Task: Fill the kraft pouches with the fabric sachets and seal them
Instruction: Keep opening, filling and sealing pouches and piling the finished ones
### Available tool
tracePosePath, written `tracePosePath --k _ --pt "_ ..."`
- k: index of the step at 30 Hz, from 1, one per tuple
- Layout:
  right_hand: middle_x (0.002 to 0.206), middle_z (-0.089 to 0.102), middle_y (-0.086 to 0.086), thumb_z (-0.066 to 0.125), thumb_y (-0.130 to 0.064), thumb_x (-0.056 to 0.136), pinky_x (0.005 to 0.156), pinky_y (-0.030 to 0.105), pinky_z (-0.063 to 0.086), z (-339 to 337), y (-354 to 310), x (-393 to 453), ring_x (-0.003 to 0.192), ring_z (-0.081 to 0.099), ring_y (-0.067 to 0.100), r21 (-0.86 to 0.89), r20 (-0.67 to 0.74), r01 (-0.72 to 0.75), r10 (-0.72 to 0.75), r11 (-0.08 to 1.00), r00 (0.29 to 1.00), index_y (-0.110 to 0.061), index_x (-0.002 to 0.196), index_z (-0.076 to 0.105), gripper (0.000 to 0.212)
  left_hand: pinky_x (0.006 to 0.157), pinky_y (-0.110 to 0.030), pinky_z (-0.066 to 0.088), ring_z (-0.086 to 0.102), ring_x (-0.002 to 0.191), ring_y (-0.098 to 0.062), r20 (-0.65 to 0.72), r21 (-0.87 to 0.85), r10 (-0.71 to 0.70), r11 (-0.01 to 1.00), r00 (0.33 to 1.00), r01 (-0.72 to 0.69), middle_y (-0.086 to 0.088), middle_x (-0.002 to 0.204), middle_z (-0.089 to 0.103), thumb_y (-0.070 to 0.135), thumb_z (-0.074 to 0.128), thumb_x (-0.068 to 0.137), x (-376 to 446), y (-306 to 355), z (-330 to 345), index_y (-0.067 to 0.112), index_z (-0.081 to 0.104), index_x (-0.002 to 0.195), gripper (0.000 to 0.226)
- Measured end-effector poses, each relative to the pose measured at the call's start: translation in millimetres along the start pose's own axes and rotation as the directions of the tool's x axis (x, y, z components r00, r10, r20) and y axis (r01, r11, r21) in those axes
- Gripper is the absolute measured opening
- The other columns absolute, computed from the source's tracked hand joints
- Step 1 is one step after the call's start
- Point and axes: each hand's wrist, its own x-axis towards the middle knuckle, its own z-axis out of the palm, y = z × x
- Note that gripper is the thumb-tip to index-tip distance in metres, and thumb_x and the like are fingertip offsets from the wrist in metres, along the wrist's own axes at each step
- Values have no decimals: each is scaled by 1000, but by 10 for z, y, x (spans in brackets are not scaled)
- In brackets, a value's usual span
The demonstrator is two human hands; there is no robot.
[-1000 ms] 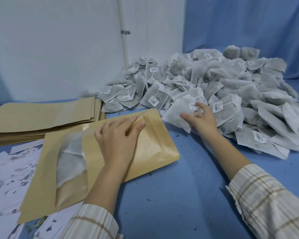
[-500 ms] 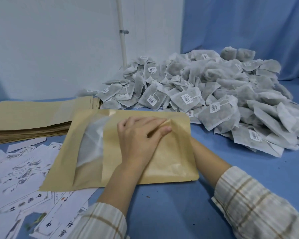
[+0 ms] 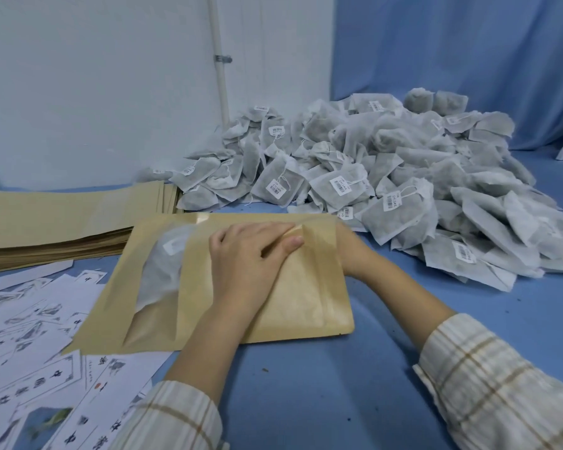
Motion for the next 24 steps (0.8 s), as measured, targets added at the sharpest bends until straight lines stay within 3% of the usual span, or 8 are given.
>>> tracePosePath --k 3,7,10,13,16,18,21,24 --pt "90 64 -11 60 -12 84 79 17 43 -326 250 -76 88 57 4 -289 -313 -55 -40 956 949 -23 96 70 19 91 -23 18 53 107 -9 -40 55 -54 997 998 57 18 105 69 54 57 83 13 -43 -7 38 71 103 29" --pt "147 27 12 58 -20 80 109 37 21 -601 599 -99 134 23 31 -759 -363 -361 108 541 926 -23 137 41 60 95 -28 19 53 109 -10 -60 98 -103 989 993 109 17 108 68 55 53 85 23 -66 -19 39 70 106 32" --pt "146 28 15 53 -21 84 113 41 11 -573 733 -130 134 21 35 -816 -368 -416 195 401 909 -24 138 34 58 96 -29 20 54 109 -11 -52 97 -106 989 993 110 17 108 68 56 51 85 26 -72 -22 38 70 106 34" --pt "123 56 11 45 -24 93 101 38 22 -543 722 -129 117 43 32 -786 -443 -387 -3 481 897 -23 135 44 43 95 -28 19 53 108 -11 -58 94 -100 990 993 105 16 108 68 56 51 85 29 -73 -19 39 70 106 33" --pt "83 64 12 47 -32 95 76 37 36 -461 572 -128 86 57 30 -497 -634 -257 -145 829 759 -11 117 53 31 93 -26 18 53 108 -10 -71 75 -97 992 993 102 17 107 68 57 51 84 38 -77 -28 39 70 106 34" --pt "69 57 -3 50 -37 93 66 26 43 -403 422 -120 70 56 18 -68 -741 -103 19 992 671 -12 99 49 26 93 -25 18 54 107 -9 -85 53 -97 993 992 102 17 107 68 56 52 84 45 -79 -38 39 71 105 34" --pt "90 67 -5 56 -32 91 73 15 48 -405 245 -97 83 63 3 563 -523 31 327 826 787 -10 104 57 25 90 -23 17 54 105 -9 -96 21 -101 994 990 103 17 105 69 56 53 83 53 -74 -44 38 71 104 33" --pt "87 71 5 57 -20 90 62 28 55 -329 207 -116 78 68 18 735 -109 -159 347 659 932 -7 102 63 20 89 -22 17 55 104 -11 -106 13 -98 995 990 100 16 103 69 53 56 84 51 -75 -50 37 71 103 30"
